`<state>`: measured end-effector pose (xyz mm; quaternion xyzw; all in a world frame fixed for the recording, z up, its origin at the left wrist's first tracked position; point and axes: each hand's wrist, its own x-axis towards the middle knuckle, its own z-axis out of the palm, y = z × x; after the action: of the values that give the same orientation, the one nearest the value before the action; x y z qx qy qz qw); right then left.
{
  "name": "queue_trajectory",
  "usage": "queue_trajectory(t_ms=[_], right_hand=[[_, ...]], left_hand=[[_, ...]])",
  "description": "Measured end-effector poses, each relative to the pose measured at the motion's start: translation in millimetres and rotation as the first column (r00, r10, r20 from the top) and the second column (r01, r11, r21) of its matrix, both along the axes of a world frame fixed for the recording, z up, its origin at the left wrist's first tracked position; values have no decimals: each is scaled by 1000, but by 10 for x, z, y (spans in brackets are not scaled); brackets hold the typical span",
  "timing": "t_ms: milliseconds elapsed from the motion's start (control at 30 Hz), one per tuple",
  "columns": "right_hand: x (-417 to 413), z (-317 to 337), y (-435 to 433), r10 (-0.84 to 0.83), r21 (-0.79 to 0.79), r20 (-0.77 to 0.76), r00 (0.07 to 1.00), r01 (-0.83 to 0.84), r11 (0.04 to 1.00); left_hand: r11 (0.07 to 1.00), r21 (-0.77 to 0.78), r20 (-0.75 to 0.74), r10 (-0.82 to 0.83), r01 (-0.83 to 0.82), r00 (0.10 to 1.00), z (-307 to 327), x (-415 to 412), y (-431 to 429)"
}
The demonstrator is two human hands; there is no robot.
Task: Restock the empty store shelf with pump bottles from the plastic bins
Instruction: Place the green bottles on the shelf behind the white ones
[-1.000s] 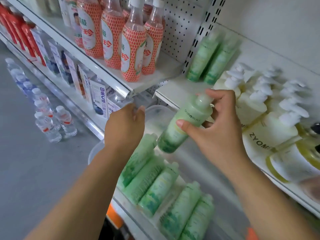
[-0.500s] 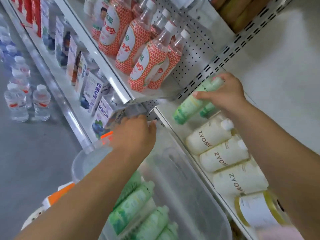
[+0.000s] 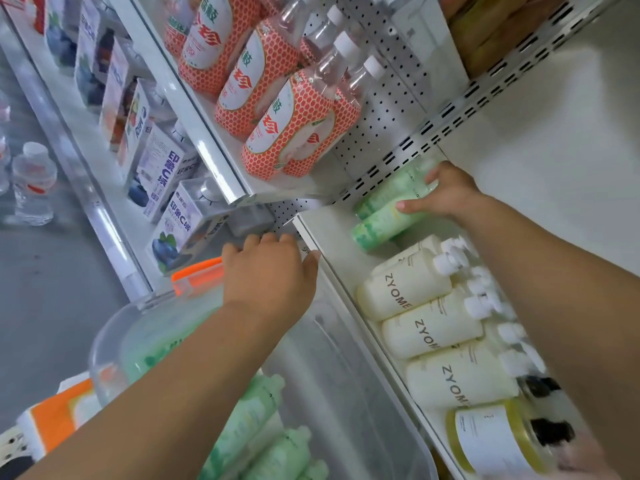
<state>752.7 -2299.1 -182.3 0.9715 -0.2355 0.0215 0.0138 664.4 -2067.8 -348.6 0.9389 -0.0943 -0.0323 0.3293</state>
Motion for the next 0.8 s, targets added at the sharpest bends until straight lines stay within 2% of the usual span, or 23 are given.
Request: queue_trajectory(t_ms=[600, 800], right_hand=[[189, -249, -425, -63, -157, 141, 988, 85, 984], [210, -239, -442, -54, -222, 111, 992, 78, 972]], left_hand=[[996, 89, 23, -14, 12, 1000, -25, -51, -33], [994, 108, 35, -12, 8, 999, -28, -58, -42]])
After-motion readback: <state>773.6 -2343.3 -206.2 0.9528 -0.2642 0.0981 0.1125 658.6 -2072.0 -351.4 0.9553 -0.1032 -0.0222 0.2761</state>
